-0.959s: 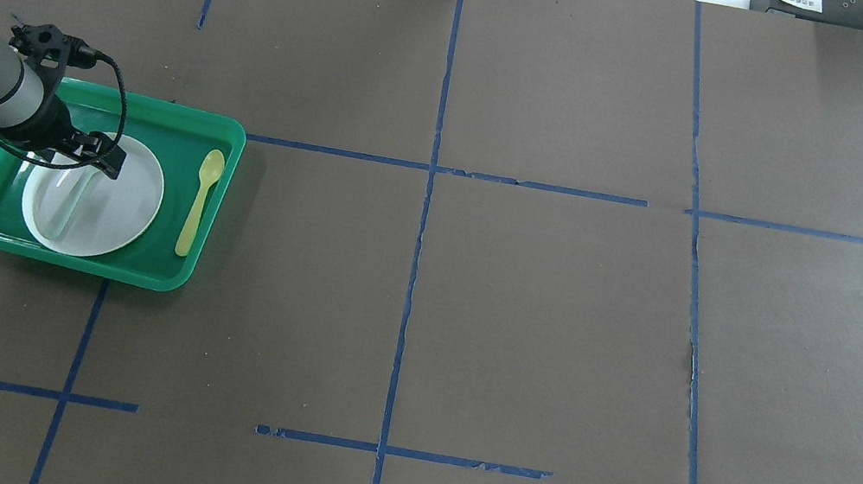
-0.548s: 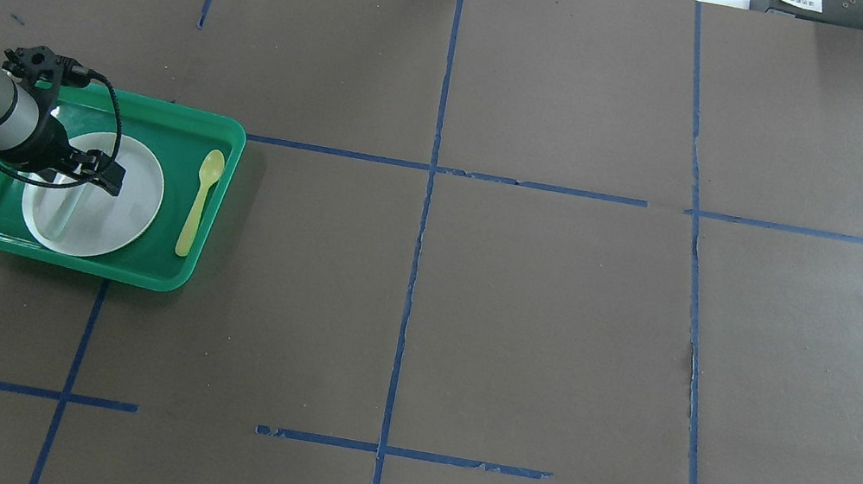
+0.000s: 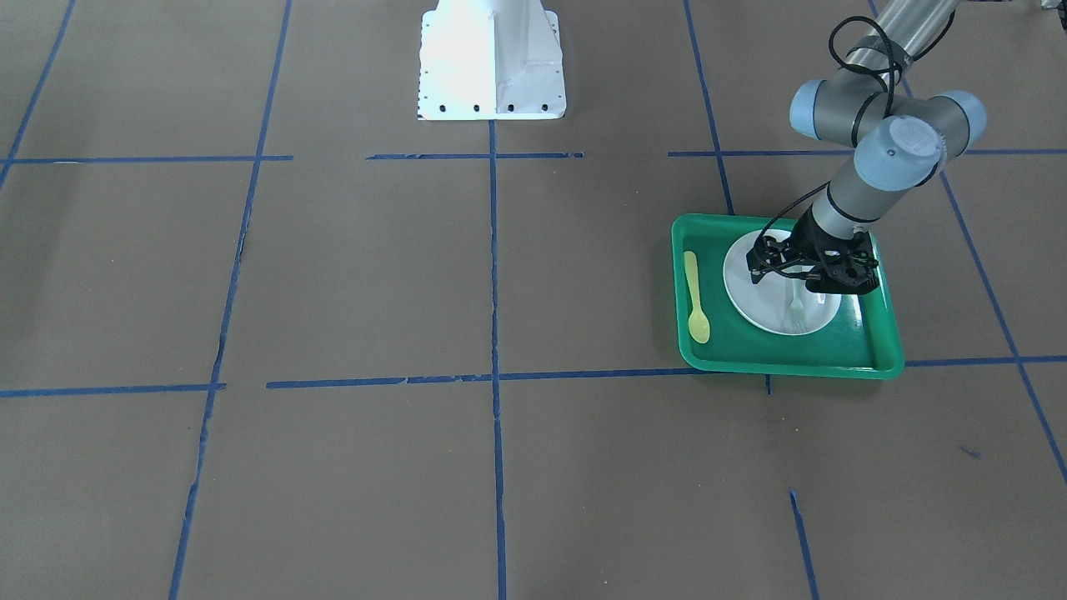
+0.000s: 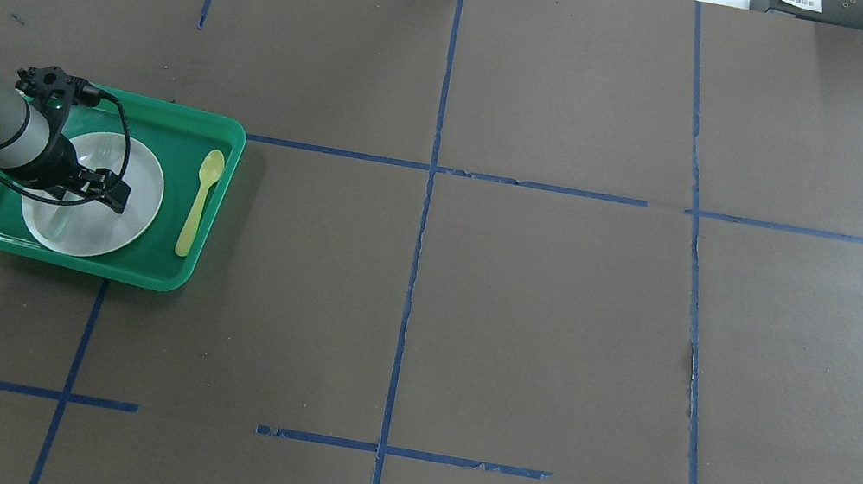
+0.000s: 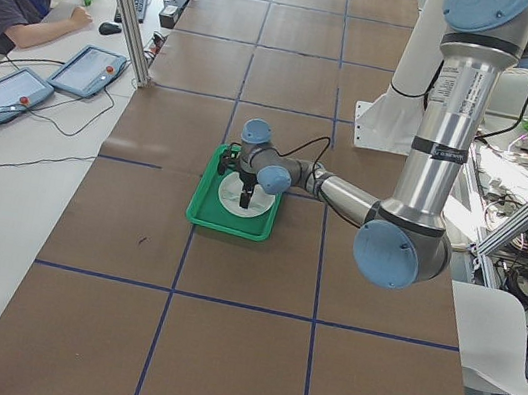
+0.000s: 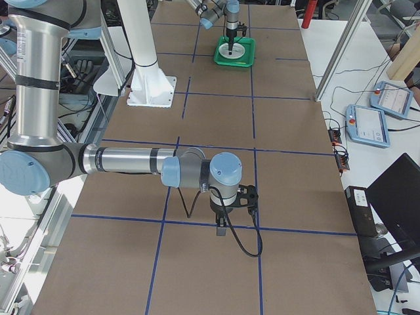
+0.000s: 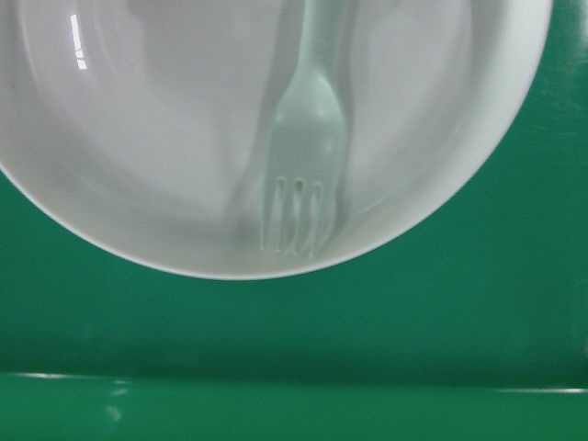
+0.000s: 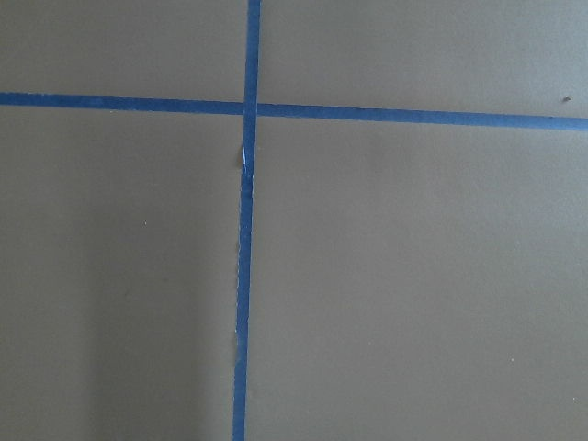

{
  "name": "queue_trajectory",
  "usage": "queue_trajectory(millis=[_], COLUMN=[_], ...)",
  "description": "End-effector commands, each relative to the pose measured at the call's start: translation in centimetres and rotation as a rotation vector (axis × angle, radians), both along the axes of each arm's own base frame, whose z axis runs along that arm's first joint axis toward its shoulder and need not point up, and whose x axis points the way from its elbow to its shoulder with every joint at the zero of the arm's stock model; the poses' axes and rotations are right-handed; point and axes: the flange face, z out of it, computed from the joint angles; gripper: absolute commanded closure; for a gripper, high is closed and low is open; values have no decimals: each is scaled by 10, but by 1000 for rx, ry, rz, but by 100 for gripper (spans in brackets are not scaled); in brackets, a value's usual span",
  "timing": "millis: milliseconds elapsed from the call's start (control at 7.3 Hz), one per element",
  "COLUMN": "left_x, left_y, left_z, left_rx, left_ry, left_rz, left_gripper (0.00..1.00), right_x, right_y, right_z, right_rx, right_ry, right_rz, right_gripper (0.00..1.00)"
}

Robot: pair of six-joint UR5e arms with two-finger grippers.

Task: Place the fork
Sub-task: 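Lower the left gripper and close it on the fork handle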

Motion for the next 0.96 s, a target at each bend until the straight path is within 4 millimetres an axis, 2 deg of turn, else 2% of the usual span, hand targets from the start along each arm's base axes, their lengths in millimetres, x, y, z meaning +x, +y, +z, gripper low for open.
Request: queue_trajectory(millis=[0, 137, 548, 685, 822], left_x=[-3, -4, -3, -4, -6], left_y=[0, 0, 1, 1, 0], left_z=[-6, -7, -3, -4, -7], left_rx=[12, 14, 10, 12, 16], left_ry=[7, 9, 4, 5, 8], left_rz=[1, 1, 5, 3, 0], left_gripper=[29, 33, 33, 42, 62], right_x=[0, 0, 0, 0, 0], right_y=[0, 0, 0, 0, 0], right_z=[0, 0, 0, 0, 0], right_rx=[0, 0, 0, 0, -1], right_ry=[0, 0, 0, 0, 0], right_rz=[0, 0, 0, 0, 1], right_gripper=[0, 0, 0, 0, 0])
